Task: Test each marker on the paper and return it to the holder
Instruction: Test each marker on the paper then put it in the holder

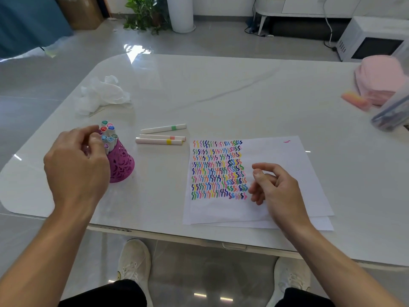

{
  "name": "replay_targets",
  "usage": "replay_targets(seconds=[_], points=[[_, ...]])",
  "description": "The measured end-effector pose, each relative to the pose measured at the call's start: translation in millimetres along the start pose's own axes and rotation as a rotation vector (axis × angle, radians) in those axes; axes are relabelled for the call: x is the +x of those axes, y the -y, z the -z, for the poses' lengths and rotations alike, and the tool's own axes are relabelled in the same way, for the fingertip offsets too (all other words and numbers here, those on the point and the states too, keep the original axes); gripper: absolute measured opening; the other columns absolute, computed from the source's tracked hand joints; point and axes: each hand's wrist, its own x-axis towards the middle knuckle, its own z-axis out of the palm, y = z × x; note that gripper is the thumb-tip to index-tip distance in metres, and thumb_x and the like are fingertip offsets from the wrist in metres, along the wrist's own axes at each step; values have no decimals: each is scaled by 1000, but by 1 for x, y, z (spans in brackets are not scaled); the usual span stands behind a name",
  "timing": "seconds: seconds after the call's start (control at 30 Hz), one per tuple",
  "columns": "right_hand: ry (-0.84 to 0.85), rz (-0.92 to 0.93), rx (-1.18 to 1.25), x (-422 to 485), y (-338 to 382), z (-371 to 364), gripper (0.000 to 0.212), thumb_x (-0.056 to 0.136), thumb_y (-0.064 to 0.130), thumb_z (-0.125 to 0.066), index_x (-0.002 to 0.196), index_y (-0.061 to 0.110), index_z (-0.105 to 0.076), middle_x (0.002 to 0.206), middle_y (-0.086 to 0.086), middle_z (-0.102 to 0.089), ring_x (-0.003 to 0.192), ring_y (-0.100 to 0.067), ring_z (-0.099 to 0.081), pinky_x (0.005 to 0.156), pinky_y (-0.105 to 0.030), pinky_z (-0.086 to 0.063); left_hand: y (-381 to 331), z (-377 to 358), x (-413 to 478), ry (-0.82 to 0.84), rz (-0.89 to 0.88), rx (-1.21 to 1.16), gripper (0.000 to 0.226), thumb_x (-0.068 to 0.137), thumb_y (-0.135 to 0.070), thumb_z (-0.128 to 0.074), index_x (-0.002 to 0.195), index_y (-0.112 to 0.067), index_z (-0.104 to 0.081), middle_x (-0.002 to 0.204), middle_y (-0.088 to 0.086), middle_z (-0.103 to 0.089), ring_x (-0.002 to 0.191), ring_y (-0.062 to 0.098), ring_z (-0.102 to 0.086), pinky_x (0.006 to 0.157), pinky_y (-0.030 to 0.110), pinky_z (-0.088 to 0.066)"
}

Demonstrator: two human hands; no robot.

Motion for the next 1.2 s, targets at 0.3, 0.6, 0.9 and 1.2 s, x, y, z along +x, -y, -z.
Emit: replay_targets(seconds=[0.3,0.6,0.9,1.2], points=[[2,5,-33,-1,0,2,13,104,17,-56,110,21,-67,69,-6,-72,56,-14,-62,54,-24,-52,-18,-10,-14,-63,-307,36,23,99,-12,-53,117,-7,-67,110,14,-66,103,29,-56,89,23,-37],[-18,15,-98,1,-3,7,13,103,16,-57,107,22,-68,68,-3,-72,55,-13,-62,55,-26,-52,-28,-50,-32,354,-392,-22,18,96,-9,-60,109,-15,-71,103,-4,-66,94,13,-59,85,25,-46],[-19,1,-74,0,-4,10,14,103,13,-58,105,22,-68,67,-4,-71,56,-15,-60,57,-29,-50,-5,-93,-28,649,-268,158,47,99,-17,-52,146,-21,-49,156,-6,-41,142,19,-36,116,36,-31],[-8,-4,-76,0,-6,11,14,103,15,-57,106,23,-68,68,-4,-71,56,-14,-61,57,-28,-50,-3,-114,-20,649,-265,234,51,104,-18,-39,155,-15,-33,162,3,-32,150,21,-23,120,41,-21]])
